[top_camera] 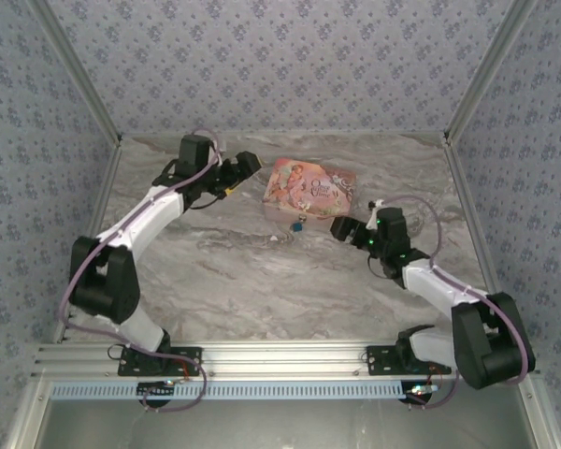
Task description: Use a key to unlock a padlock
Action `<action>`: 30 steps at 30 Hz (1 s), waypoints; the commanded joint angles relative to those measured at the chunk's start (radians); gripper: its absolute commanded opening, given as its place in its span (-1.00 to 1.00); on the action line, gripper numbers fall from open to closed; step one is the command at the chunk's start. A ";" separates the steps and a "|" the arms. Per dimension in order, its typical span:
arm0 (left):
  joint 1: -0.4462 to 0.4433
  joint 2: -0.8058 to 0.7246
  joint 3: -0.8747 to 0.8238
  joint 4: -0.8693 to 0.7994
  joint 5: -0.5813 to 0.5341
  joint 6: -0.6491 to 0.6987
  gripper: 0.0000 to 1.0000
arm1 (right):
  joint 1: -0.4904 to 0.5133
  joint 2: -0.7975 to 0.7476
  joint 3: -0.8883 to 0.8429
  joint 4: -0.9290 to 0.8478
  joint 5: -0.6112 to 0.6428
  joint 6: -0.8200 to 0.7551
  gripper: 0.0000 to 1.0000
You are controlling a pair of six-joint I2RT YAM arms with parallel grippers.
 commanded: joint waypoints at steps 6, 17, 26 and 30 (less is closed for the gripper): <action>0.000 0.231 0.143 0.012 0.140 0.061 0.98 | -0.168 0.135 0.156 -0.148 -0.202 -0.041 1.00; -0.040 0.424 0.310 -0.020 0.252 0.099 0.98 | -0.107 0.394 0.366 -0.107 -0.306 -0.029 0.91; -0.053 0.426 0.250 -0.053 0.296 0.111 0.96 | -0.042 0.526 0.525 -0.174 -0.375 -0.105 0.80; -0.053 0.336 0.110 0.018 0.280 0.081 0.95 | -0.002 0.581 0.608 -0.211 -0.378 -0.146 0.79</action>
